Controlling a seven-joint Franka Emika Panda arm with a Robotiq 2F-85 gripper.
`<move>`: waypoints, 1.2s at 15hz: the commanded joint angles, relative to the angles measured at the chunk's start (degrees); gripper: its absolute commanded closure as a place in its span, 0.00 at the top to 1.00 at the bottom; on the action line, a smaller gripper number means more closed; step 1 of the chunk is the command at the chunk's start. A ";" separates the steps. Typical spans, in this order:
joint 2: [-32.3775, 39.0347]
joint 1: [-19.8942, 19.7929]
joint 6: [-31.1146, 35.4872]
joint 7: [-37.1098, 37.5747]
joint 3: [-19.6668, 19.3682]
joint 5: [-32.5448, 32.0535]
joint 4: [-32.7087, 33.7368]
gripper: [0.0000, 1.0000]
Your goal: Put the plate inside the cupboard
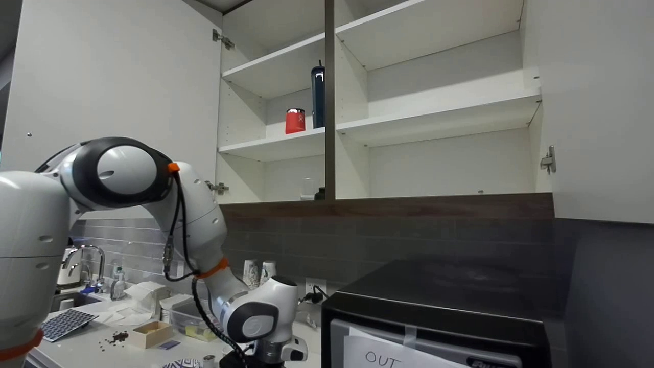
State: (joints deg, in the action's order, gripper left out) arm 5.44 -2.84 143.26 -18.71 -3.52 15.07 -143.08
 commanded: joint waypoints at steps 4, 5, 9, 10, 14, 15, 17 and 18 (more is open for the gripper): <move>6.35 -4.88 3.83 -2.78 1.15 10.72 0.98 1.00; 7.09 -5.53 4.23 -3.19 1.60 12.70 1.17 1.00; 10.24 -8.02 4.66 -4.36 3.39 21.07 2.63 1.00; 11.16 -8.54 4.89 -4.67 3.81 23.43 3.10 1.00; 13.87 -9.79 7.42 -6.03 4.47 30.41 4.18 1.00; 14.19 -10.24 8.00 -6.58 4.54 31.71 4.06 1.00; 14.80 -11.15 8.96 -7.89 4.69 34.65 3.99 1.00; 15.12 -11.66 9.28 -9.01 4.96 36.53 4.21 1.00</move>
State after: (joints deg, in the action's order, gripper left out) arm 18.82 -12.50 150.66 -24.36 0.04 46.29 -139.60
